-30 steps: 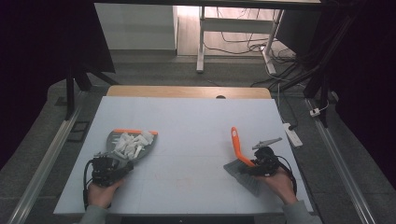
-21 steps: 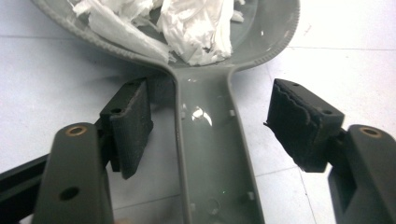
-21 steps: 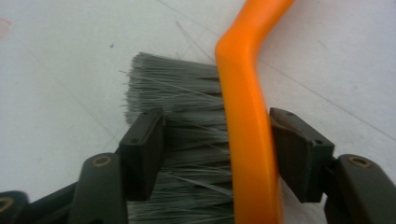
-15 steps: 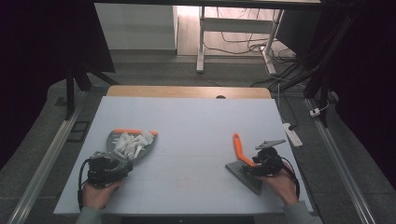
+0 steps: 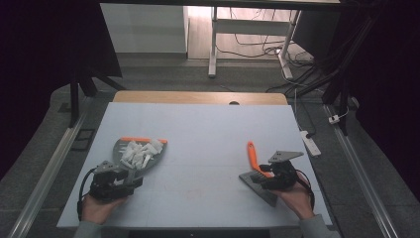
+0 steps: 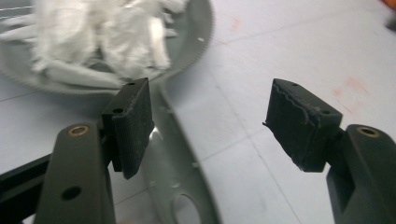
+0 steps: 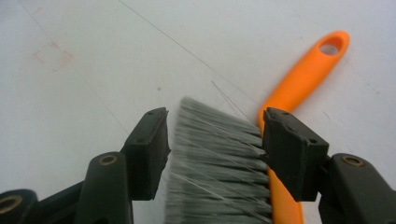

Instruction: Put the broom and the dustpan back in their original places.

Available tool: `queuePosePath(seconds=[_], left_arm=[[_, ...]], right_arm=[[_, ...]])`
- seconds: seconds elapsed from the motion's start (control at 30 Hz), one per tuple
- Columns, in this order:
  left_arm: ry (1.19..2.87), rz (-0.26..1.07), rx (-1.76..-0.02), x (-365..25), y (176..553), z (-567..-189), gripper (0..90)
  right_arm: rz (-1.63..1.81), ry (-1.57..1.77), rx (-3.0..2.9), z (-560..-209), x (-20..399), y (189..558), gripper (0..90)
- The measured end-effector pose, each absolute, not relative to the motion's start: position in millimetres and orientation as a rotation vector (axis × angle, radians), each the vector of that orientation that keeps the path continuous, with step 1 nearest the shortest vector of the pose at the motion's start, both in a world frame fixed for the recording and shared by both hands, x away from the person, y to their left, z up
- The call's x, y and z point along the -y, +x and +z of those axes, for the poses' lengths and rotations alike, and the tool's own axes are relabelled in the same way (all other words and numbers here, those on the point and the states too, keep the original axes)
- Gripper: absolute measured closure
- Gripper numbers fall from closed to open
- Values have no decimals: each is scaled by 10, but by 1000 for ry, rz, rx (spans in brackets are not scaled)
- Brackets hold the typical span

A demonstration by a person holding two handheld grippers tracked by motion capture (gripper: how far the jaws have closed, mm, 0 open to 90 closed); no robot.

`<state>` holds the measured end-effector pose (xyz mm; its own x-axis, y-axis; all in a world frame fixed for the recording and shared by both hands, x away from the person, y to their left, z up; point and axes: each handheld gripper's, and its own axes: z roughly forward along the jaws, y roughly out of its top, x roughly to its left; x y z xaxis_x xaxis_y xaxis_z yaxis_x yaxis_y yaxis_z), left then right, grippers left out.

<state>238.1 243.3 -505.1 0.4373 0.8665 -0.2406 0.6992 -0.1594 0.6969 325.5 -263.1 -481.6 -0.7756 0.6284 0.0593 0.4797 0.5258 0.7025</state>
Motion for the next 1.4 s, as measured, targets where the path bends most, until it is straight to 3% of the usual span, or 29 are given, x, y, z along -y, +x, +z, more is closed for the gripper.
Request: queuePosePath(seconds=[0.5, 1.4], left_arm=[[2022, 231, -1103, -2168, 2418, -5071, 312], [2033, 173, -1122, -2162, 2404, -5126, 312]], right_arm=[[1162, 837, -2539, -4845, 2445, 3126, 428], [1135, 820, -2544, -4862, 2436, 3121, 429]])
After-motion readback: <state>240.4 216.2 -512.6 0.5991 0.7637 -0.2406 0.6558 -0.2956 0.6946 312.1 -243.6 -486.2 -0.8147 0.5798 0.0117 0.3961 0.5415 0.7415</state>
